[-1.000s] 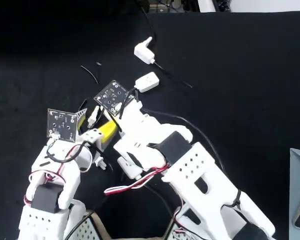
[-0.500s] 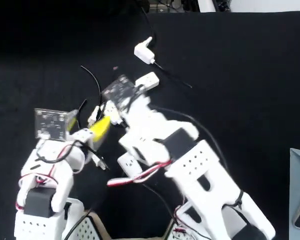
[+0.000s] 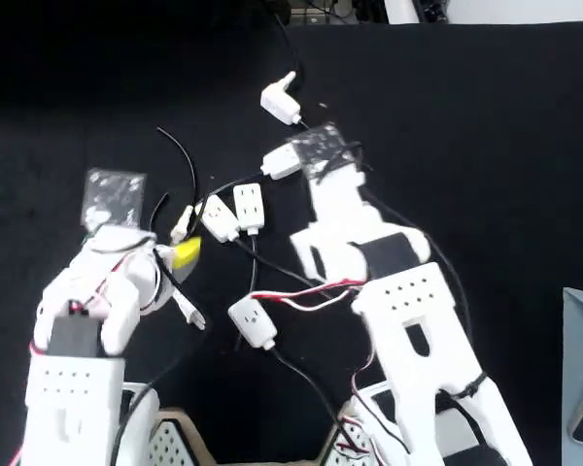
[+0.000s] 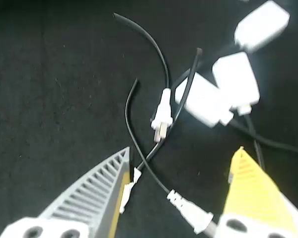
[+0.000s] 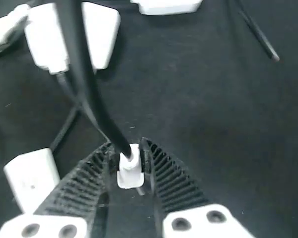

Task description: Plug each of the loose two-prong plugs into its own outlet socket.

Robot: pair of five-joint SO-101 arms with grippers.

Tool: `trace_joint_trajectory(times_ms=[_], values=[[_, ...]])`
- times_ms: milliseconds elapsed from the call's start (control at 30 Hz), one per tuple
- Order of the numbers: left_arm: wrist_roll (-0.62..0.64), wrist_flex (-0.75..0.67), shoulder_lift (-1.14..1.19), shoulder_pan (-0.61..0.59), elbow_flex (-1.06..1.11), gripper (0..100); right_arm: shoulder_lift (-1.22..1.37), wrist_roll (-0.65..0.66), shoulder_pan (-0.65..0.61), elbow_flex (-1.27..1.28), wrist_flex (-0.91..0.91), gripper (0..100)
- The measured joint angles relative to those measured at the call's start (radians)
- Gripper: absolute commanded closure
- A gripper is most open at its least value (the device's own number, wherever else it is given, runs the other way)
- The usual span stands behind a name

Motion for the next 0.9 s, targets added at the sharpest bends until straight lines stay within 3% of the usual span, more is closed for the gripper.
trace_joint_trajectory(times_ms=[100,367,600,900], values=[[-0.034,0.101,0.149,0.031,-0.104,57,0.0,0.0,0.08,0.011,-0.032,98.7],[-0.032,0.245,0.423,0.212,-0.235,56,0.0,0.034,0.249,0.011,-0.044,98.7],[0.049,0.226,0.565,0.356,-0.235,56,0.0,0.046,0.336,0.011,-0.044,98.7],[0.206,0.097,0.793,0.381,-0.235,56,0.0,0.046,0.339,0.011,-0.044,98.7]])
